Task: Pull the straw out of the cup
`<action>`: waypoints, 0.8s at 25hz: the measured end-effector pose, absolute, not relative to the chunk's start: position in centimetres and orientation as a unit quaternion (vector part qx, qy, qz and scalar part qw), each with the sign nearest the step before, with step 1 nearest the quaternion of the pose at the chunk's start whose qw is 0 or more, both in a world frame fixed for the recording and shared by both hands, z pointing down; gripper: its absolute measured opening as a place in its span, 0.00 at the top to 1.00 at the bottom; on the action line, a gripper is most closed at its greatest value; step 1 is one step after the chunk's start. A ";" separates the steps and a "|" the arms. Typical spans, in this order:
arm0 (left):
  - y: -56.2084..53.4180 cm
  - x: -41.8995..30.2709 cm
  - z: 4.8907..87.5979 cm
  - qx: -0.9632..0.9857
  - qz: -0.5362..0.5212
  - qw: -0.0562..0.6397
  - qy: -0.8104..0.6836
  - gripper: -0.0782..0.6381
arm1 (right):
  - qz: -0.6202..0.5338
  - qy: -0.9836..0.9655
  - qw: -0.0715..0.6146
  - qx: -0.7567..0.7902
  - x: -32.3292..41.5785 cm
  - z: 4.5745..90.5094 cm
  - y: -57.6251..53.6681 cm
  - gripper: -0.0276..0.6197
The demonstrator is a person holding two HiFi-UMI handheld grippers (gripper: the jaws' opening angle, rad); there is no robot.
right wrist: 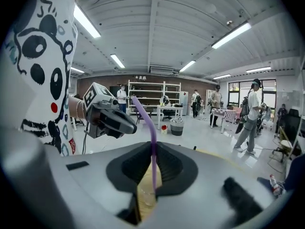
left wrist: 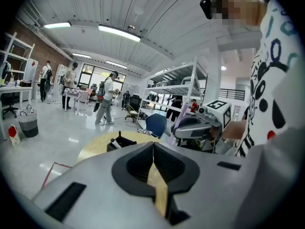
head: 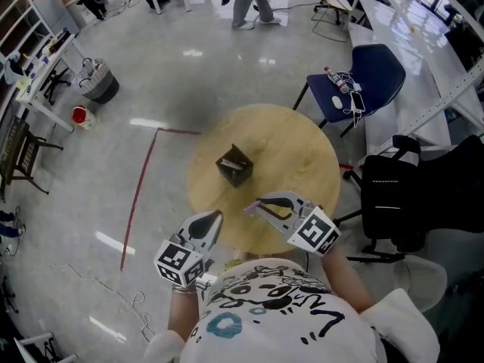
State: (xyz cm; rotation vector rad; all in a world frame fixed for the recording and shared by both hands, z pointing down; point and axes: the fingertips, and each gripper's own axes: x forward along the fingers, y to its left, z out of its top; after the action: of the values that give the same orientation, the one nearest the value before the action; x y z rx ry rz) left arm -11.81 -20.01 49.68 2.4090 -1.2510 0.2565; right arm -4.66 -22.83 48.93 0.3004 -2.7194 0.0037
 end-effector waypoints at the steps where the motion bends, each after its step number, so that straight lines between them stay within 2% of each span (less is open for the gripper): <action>1: -20.0 -11.9 49.7 0.865 0.094 0.207 -0.448 0.87 | 0.003 -0.974 0.196 0.109 -4.8 48.6 -22.9 0.90; 16: -19.7 -11.6 49.4 0.872 0.093 0.202 -0.435 0.87 | -0.002 -0.984 0.128 0.127 -4.5 42.9 -23.0 0.90; 20: -19.8 -11.3 49.2 0.875 0.094 0.199 -0.431 0.87 | -0.011 -0.983 0.128 0.134 -4.1 41.8 -23.0 0.90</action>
State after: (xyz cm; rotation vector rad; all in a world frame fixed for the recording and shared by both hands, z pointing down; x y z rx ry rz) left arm -11.32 -19.84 49.24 2.4473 -1.2062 0.2636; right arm -4.05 -22.97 41.80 0.3898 -2.8593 -0.0320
